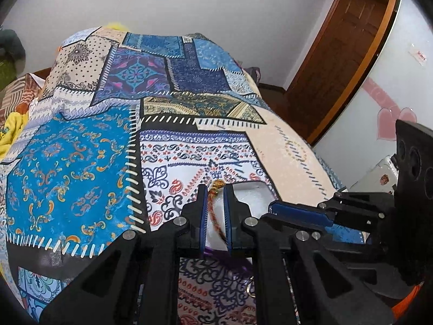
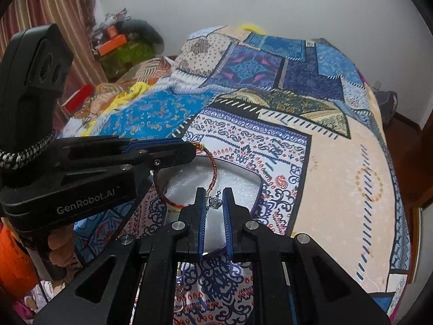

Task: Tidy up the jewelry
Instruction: 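Carry the bracelet over the purple tin and open the left gripper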

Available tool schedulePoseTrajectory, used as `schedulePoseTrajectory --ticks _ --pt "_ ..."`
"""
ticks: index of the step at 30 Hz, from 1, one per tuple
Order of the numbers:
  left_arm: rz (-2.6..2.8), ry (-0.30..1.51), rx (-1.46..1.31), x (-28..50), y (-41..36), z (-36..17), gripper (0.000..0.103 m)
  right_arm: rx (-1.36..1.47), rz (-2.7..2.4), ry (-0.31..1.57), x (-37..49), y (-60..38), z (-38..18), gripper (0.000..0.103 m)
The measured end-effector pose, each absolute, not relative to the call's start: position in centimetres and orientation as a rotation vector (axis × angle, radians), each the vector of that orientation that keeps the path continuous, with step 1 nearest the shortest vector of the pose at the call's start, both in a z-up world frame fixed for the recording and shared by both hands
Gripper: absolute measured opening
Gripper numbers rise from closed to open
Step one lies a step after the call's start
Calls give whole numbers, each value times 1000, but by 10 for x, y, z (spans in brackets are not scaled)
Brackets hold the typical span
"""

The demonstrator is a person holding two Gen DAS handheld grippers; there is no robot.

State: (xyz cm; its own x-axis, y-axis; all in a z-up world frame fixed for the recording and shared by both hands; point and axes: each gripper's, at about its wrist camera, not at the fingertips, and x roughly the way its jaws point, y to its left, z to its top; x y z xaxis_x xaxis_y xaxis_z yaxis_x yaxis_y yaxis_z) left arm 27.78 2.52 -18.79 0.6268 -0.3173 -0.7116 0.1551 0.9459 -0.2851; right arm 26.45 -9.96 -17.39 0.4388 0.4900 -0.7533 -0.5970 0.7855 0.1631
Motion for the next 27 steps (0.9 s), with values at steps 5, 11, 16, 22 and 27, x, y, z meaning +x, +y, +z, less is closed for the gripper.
schedulePoseTrajectory --ticks 5,11,16,22,27 --pt "-275 867 -181 275 24 -191 9 -150 677 917 265 -98 -178 11" --pt "-267 880 -145 270 22 -191 10 -159 668 923 264 -98 -178 11" --pt "-258 879 -131 264 21 -187 10 -181 655 924 260 -97 -177 12" --pt "-244 855 -105 252 19 -174 32 -208 634 898 250 -98 -168 17" --pt "-221 819 -79 239 19 -157 32 -206 618 866 242 -103 -155 20"
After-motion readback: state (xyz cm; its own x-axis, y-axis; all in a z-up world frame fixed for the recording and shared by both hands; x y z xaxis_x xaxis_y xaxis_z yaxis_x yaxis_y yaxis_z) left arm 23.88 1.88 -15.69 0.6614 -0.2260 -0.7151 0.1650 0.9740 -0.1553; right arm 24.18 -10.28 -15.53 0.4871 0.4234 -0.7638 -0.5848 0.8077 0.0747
